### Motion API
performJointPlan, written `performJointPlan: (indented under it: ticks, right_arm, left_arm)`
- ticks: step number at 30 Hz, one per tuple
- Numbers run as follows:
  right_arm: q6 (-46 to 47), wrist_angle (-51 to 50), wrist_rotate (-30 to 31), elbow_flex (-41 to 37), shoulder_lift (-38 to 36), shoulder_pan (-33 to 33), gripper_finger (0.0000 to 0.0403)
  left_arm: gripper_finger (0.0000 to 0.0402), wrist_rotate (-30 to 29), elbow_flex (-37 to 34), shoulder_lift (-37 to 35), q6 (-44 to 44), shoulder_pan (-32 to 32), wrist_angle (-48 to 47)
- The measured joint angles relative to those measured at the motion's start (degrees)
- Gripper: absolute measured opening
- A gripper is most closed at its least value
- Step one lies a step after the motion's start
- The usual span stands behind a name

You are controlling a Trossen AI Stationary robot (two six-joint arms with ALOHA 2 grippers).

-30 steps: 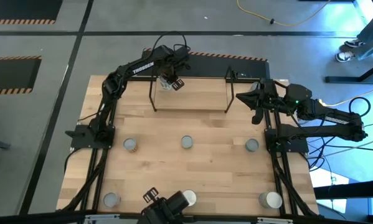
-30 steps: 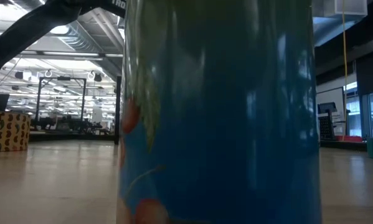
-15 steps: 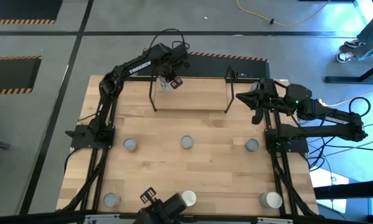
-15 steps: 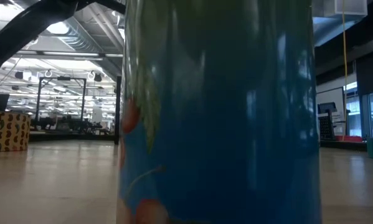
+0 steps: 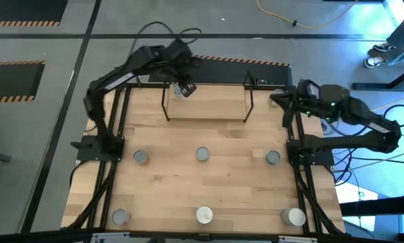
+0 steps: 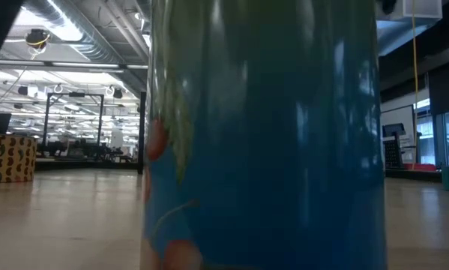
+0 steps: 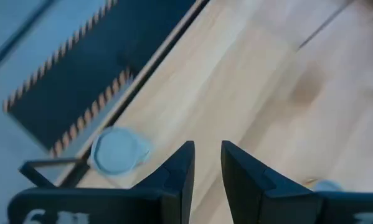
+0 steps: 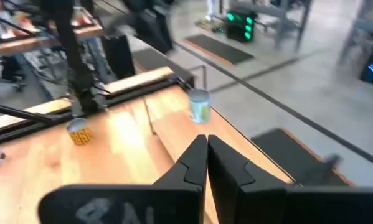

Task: Pick and place cans onto a shelf
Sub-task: Put the pink can on the shelf aligned with the white can

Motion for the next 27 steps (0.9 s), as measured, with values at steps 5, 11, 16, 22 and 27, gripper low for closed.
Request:
performJointPlan:
  ticks: [5,11,16,22,27]
  right_arm:
    - [1.4,-10.5,0.7,8.4,3.8,0.0,0.0017]
    - [5.7,-26.0,6.4,17.2,10.8,0.0,0.0017]
    - [18.3,-37.9,9.7,23.7,17.2,-1.3,0.0017]
    - [26.3,-45.2,8.8,27.4,21.7,-4.9,0.0017]
    - [28.6,-48.5,8.3,27.4,24.6,-8.5,0.0017]
  left_arm:
    - [0.0073,-0.4,0.0,-7.9,-1.3,-5.6,3.7]
    - [0.0073,-0.4,0.1,-14.1,-3.0,-12.1,11.4]
    - [0.0073,-0.9,0.1,-17.4,-4.8,-15.7,11.8]
    - [0.0073,-1.0,0.1,-19.8,-6.0,-18.9,11.6]
    - [0.0073,-0.8,0.1,-22.4,-6.1,-20.9,11.8]
